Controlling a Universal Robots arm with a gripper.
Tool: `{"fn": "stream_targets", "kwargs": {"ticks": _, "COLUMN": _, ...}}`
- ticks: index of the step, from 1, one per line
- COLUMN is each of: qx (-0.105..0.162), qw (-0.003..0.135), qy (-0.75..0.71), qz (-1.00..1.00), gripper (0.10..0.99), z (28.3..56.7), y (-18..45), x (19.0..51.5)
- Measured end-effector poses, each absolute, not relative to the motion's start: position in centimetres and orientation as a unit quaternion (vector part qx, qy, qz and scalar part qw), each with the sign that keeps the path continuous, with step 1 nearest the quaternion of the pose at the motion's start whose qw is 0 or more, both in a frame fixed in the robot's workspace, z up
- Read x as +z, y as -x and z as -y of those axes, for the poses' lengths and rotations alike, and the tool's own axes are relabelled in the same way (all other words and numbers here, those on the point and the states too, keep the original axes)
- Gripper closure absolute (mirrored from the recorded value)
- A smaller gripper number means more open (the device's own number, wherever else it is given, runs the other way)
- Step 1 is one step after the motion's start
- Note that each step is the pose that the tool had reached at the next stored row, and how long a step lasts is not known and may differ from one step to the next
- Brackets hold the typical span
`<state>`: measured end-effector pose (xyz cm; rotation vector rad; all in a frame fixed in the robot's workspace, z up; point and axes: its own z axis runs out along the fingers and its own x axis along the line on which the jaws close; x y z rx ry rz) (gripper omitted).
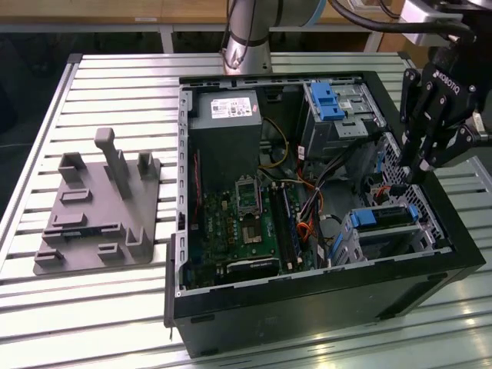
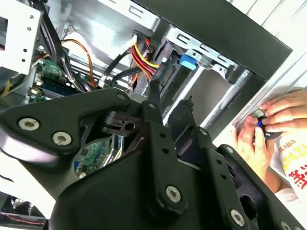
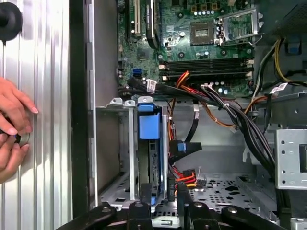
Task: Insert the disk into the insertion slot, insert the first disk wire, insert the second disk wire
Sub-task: 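Insert the first disk wire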
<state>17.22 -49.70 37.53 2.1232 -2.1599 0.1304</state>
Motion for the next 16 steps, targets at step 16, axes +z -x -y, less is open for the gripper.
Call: {"fn": "stream_targets", "kwargs": {"ticks": 16, "qx": 0.043, "qw": 0.055, "qy": -0.699, "qz": 0.711, "gripper": 0.737, "z": 49.3, "y": -17.5, "x": 35.2}}
